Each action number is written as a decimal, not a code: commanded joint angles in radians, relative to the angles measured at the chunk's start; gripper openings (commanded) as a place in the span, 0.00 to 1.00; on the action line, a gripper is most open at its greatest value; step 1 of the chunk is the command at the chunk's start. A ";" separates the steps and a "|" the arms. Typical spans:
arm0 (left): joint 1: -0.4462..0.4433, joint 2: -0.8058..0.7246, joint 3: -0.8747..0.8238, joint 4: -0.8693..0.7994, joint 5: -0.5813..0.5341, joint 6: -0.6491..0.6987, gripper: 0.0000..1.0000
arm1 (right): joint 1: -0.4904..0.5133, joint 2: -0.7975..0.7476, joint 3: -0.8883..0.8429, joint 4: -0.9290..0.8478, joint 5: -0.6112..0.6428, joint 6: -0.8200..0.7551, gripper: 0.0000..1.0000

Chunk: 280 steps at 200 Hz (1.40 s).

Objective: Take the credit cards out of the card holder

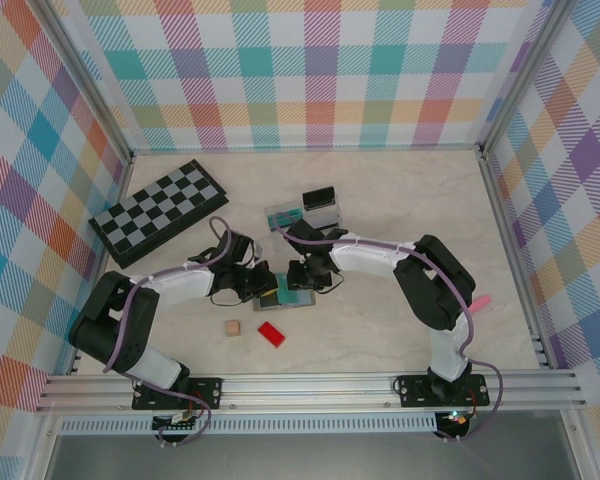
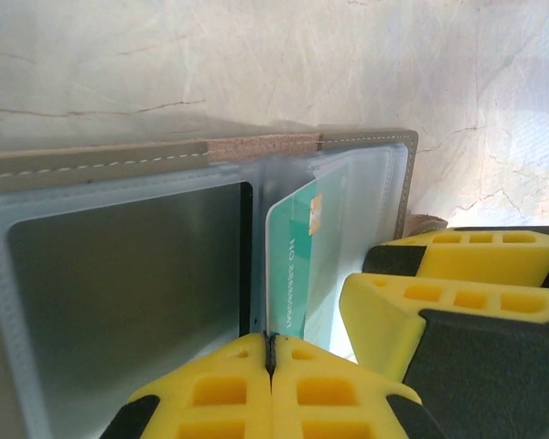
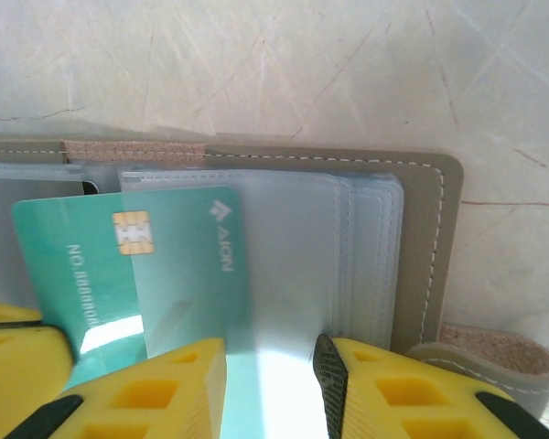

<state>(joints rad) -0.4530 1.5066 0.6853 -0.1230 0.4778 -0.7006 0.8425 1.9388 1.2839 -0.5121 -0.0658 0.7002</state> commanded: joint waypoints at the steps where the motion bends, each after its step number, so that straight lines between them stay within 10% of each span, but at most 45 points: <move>1: 0.020 -0.056 -0.004 -0.090 -0.038 0.048 0.00 | -0.010 0.016 -0.029 -0.018 -0.004 0.018 0.35; 89: 0.021 -0.294 0.060 -0.318 -0.170 0.189 0.00 | -0.028 -0.175 -0.053 0.125 -0.145 -0.008 0.44; 172: 0.081 -0.386 0.049 -0.088 0.133 0.039 0.00 | -0.173 -0.273 -0.235 0.484 -0.546 0.116 0.65; 280: 0.146 -0.419 -0.009 0.197 0.296 -0.207 0.00 | -0.223 -0.311 -0.317 0.857 -0.786 0.352 0.38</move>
<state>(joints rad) -0.3222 1.1042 0.6865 -0.0055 0.7223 -0.8608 0.6189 1.6764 0.9779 0.2291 -0.7811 0.9882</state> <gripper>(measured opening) 0.042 0.402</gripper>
